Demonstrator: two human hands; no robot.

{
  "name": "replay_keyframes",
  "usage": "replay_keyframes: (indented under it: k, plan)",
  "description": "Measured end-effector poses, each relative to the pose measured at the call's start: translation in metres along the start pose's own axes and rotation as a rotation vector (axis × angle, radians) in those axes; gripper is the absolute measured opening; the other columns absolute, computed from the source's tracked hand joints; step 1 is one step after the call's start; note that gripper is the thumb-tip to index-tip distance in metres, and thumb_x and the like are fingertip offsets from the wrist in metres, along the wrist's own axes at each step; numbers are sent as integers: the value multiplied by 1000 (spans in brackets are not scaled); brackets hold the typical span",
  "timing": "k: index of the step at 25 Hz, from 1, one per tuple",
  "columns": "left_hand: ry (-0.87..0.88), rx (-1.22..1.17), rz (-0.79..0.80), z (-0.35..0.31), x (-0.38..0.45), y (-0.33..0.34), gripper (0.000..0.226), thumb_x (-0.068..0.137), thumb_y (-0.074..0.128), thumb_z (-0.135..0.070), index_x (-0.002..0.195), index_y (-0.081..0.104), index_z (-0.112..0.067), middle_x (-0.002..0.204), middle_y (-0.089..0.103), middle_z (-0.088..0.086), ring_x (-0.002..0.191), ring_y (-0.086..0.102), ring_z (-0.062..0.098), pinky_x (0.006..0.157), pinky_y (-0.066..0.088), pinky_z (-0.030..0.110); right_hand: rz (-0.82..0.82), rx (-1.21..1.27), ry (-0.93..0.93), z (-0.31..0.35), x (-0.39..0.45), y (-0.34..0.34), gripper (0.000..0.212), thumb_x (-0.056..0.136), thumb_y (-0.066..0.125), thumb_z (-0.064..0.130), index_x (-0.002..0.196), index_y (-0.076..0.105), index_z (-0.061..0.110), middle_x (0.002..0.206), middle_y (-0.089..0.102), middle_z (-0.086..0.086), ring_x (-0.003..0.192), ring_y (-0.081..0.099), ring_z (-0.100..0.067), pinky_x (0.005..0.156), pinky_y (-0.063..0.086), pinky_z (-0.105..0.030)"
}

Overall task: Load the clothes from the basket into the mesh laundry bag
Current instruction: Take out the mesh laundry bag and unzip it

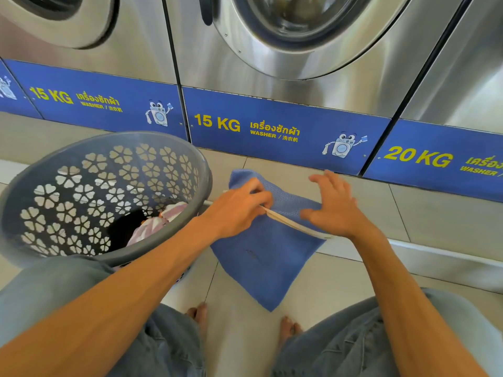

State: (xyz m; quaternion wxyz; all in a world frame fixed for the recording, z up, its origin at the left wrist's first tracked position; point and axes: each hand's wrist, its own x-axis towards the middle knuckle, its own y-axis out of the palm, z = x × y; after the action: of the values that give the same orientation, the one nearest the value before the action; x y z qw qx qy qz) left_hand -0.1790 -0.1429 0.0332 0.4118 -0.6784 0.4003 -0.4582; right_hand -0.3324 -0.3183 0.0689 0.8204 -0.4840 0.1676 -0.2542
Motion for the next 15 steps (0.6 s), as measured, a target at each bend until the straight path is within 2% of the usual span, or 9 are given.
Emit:
replay_keyframes:
  k: [2, 3, 4, 5, 6, 7, 9, 11, 15]
  plan:
    - [27, -2, 19, -3, -1, 4, 5, 93, 57, -23, 97, 55, -26, 113, 47, -5, 73, 48, 20, 58, 44, 37, 152, -65, -26, 7, -1, 9, 74, 72, 68, 56, 136, 45, 27, 141, 47, 2, 132, 42, -23, 107, 38, -47]
    - [23, -12, 32, -4, -1, 6, 7, 92, 57, -23, 97, 54, -27, 114, 46, -6, 73, 51, 22, 60, 46, 38, 215, -35, -19, 9, -1, 13, 64, 72, 66, 61, 122, 57, 24, 119, 60, 3, 112, 56, -22, 94, 47, -41]
    - [14, -24, 52, -3, -2, 7, 8, 92, 57, -22, 97, 54, -27, 116, 46, -7, 75, 54, 23, 61, 47, 39, 262, 12, -20, 11, -1, 18, 51, 73, 66, 61, 101, 65, 18, 91, 63, 3, 88, 60, -20, 76, 48, -34]
    - [4, -34, 71, -2, -4, 10, 9, 92, 56, -20, 97, 54, -27, 118, 45, -7, 77, 56, 24, 63, 49, 41, 285, 46, -16, 11, 0, 22, 45, 74, 68, 59, 78, 64, 14, 70, 56, 2, 69, 54, -19, 63, 42, -30]
    - [-10, -49, 85, -2, -6, 12, 11, 91, 55, -18, 98, 54, -27, 120, 45, -6, 79, 57, 24, 65, 50, 42, 283, 67, -8, 11, 1, 27, 43, 74, 71, 54, 65, 59, 14, 60, 50, 1, 61, 50, -18, 56, 37, -28]
    - [-37, -78, 92, -2, -8, 15, 15, 91, 53, -16, 99, 55, -28, 121, 45, -6, 80, 59, 24, 66, 51, 43, 267, 77, 3, 12, 2, 31, 38, 74, 73, 48, 63, 57, 15, 59, 51, 1, 60, 51, -18, 54, 38, -28]
    - [-131, -160, 84, -3, -11, 21, 21, 90, 50, -12, 102, 55, -28, 120, 46, -5, 80, 59, 24, 68, 52, 45, 214, 88, 18, 15, 2, 41, 31, 72, 74, 44, 77, 65, 14, 70, 62, -2, 68, 59, -20, 58, 45, -31]
    - [-222, -205, 115, -7, -13, 27, 22, 89, 51, -12, 104, 56, -27, 116, 52, -3, 82, 59, 25, 71, 52, 45, 158, 143, 58, 19, 0, 49, 38, 72, 74, 44, 88, 65, 11, 79, 65, -5, 73, 61, -20, 59, 46, -30]
    - [-356, -236, 261, -15, -21, 38, 20, 88, 49, -27, 106, 59, -30, 105, 71, 2, 98, 66, 31, 80, 55, 43, 94, 184, 129, 25, 0, 52, 45, 79, 69, 44, 93, 63, 2, 86, 65, -13, 79, 61, -24, 62, 45, -31]
